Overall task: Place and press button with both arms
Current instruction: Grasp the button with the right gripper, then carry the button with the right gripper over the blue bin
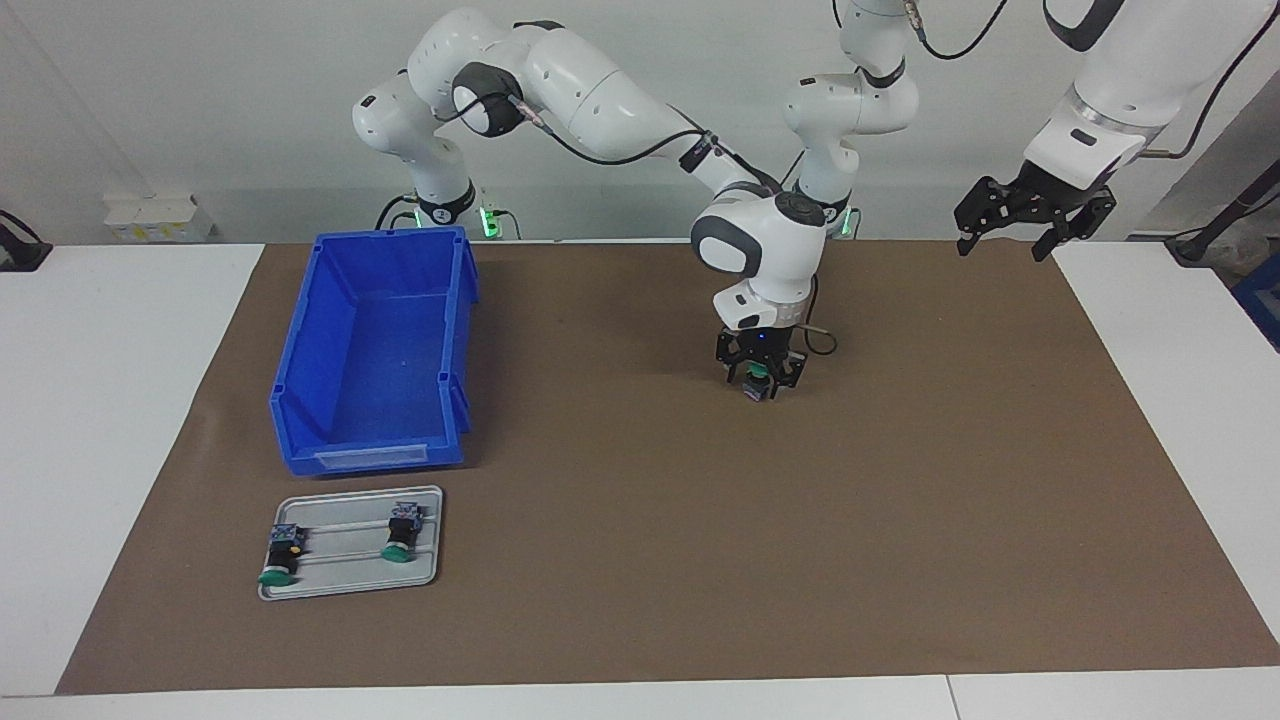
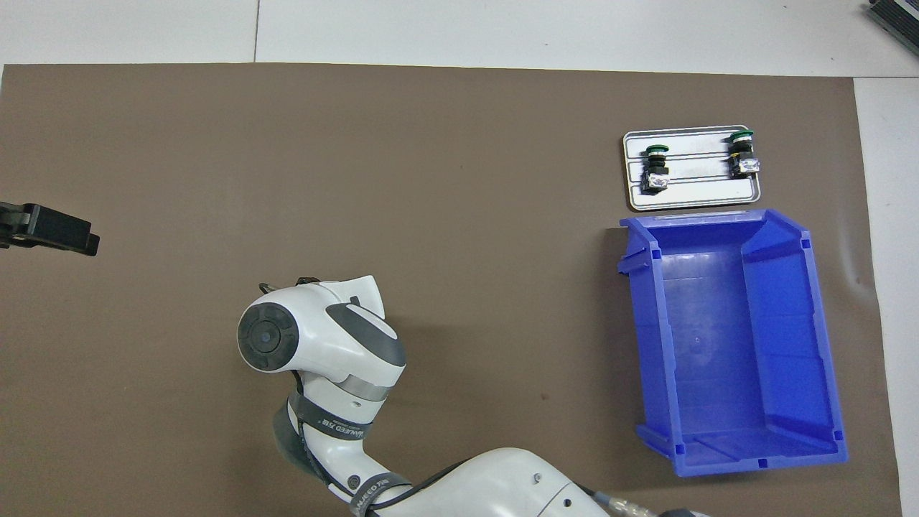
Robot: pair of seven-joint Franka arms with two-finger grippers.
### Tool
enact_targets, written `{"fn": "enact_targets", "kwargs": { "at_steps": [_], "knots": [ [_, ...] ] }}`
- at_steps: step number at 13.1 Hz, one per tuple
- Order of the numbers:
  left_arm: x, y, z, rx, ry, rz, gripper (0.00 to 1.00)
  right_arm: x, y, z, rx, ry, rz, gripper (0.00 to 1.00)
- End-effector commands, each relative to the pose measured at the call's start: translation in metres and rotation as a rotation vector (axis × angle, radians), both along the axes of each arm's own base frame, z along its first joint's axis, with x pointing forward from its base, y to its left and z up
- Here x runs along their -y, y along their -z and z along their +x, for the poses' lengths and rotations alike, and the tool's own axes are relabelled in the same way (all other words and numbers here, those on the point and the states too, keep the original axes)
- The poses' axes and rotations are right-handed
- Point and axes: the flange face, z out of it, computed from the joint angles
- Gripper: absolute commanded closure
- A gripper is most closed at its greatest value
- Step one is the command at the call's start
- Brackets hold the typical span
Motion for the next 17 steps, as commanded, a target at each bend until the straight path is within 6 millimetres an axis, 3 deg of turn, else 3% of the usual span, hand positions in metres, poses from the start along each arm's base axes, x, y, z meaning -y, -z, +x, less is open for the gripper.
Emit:
{"fn": "enact_targets", "kwargs": {
  "at_steps": [1,8,10,12,15,16,17],
  "knots": [
    [-0.003,0.0,-0.007,0.009,0.001,-0.011,0.0,-0.004,0.0,0.002,0.007,0.035,0.019,0.35],
    [-0.003,-0.001,-0.008,0.01,0.001,-0.011,0.0,-0.003,-0.008,0.009,-0.003,0.057,0.054,0.67],
    [-0.003,-0.001,-0.008,0.01,0.001,-0.011,0.0,0.002,-0.013,0.014,-0.005,0.067,0.061,0.78],
    [-0.003,-0.001,-0.008,0.01,0.001,-0.011,0.0,0.016,-0.028,0.025,-0.015,0.074,0.043,0.82],
    [-0.003,0.0,-0.007,0.009,0.001,-0.011,0.0,0.068,-0.095,0.055,-0.028,0.022,-0.01,0.85],
    [-0.003,-0.001,-0.008,0.01,0.001,-0.011,0.0,0.091,-0.118,0.067,-0.027,-0.009,-0.01,0.85],
    [-0.003,0.0,-0.007,0.009,0.001,-0.011,0.0,0.126,-0.151,0.078,-0.043,-0.046,-0.021,0.85]
  ]
}}
